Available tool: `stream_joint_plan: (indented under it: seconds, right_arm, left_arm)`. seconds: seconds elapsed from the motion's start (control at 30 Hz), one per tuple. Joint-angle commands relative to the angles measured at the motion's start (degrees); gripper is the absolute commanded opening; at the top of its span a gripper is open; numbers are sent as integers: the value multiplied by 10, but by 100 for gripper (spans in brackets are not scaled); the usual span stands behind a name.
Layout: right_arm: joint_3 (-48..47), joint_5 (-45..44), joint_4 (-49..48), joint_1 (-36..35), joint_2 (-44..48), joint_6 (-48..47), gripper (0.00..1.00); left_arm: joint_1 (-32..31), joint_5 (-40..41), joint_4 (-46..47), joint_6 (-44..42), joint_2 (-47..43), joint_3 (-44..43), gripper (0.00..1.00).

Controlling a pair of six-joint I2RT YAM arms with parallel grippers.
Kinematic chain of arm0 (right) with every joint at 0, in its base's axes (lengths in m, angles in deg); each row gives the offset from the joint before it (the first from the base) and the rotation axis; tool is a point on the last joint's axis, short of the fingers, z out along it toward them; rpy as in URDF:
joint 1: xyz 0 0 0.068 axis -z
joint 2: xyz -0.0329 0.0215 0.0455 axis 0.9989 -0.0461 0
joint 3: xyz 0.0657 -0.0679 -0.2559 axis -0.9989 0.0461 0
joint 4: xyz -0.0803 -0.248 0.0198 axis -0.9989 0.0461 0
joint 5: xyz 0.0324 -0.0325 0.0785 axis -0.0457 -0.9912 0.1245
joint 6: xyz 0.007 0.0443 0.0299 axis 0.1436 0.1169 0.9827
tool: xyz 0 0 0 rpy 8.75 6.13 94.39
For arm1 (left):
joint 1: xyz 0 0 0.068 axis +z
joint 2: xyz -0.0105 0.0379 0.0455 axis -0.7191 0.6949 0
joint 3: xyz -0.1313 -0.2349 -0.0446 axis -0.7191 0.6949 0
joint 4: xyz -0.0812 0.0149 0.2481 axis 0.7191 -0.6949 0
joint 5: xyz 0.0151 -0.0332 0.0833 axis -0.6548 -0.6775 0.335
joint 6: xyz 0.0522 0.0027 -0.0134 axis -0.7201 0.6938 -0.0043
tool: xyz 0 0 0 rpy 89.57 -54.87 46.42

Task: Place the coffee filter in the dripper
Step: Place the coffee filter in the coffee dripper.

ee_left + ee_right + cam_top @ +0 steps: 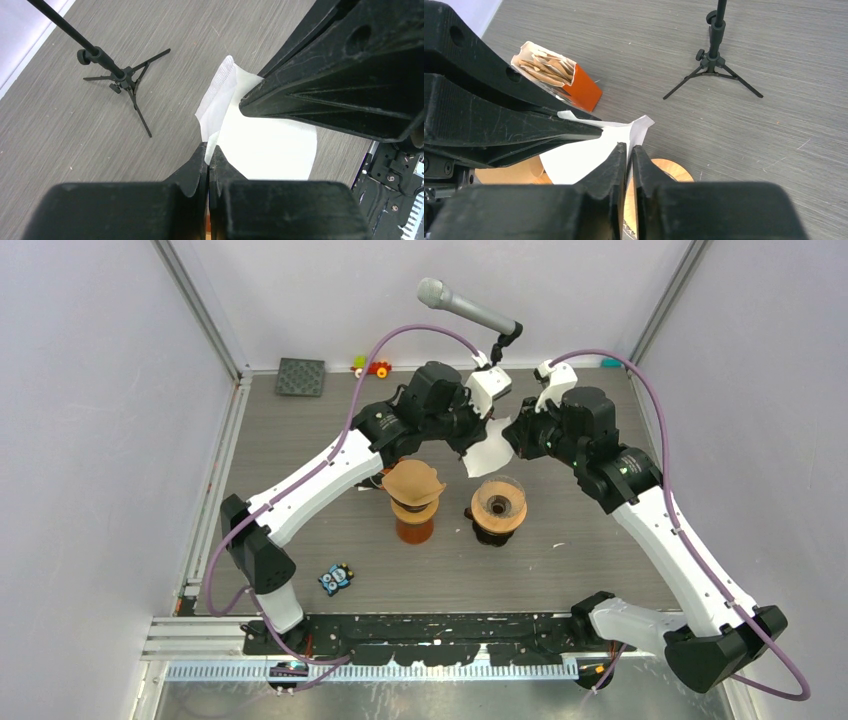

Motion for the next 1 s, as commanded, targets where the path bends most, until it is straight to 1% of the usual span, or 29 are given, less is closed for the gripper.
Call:
stream_joint_plan:
  seconds: [0.0,0.07,0.17,0.23,0.37,0.43,0.53,0.63,0.8,0.97]
  right_arm:
    - [4,-13,-20,3,3,26,6]
    - [6,-17,-25,2,1,41,1]
    - [5,-27,-31,4,-1,72,0]
    - [1,-38,-32,8,-4,93,0]
    - [-1,-72,-32,17,-10,125,0]
    - [1,-85,-33,23,-10,136,0]
    - [4,-98,-34,34,-8,149,0]
    - [6,-93,-36,43,-7,166,0]
    - [7,-78,-40,56,-11,192,0]
    - [8,-75,-40,62,-10,198,0]
  left_arm:
    - [-1,-5,15,11,-8,-28,0]
    - [-1,8,14,17,-2,-33,3]
    - [-1,48,7,31,9,-46,14]
    - [-1,76,0,65,16,-57,22]
    - [-1,66,-12,120,28,-66,39]
    - [-1,59,-18,149,31,-66,44]
    - [-1,48,-20,168,29,-56,48]
    - [-1,39,-14,177,27,-43,52]
    - [-1,26,-10,186,36,-42,55]
    - [-1,16,-4,197,43,-32,57]
